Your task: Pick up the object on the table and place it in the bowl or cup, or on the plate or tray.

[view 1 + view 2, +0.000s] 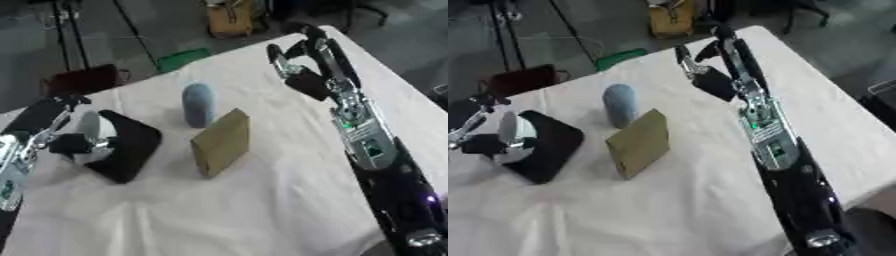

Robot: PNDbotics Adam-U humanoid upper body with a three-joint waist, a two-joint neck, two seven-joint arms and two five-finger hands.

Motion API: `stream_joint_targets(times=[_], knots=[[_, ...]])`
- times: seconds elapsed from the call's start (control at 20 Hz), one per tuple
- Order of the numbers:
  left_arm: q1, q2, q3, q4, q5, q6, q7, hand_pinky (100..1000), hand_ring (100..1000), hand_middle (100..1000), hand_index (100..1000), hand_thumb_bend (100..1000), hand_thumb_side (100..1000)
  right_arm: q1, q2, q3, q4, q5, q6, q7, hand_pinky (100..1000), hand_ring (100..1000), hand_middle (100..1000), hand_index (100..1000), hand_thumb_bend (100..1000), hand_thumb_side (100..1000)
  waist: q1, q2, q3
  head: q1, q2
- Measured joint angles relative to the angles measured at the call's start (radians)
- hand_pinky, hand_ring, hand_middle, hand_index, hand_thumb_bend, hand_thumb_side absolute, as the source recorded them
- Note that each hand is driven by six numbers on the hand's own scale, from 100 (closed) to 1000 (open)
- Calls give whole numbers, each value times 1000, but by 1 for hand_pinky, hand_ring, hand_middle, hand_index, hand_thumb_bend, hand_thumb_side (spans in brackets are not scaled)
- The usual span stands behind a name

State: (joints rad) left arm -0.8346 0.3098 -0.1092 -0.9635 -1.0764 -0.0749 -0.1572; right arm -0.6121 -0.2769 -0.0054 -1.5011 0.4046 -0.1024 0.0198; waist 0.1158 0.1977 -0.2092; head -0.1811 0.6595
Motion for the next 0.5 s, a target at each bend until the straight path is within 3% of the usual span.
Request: stream_joint_targets(times=[0.5], knots=[[-28, -13, 6, 25, -22, -14, 34, 805, 791, 869, 900, 841, 832, -4, 0, 0, 3, -1, -2, 5, 693, 566, 802, 862, 306, 555, 3, 2, -10, 4, 0]])
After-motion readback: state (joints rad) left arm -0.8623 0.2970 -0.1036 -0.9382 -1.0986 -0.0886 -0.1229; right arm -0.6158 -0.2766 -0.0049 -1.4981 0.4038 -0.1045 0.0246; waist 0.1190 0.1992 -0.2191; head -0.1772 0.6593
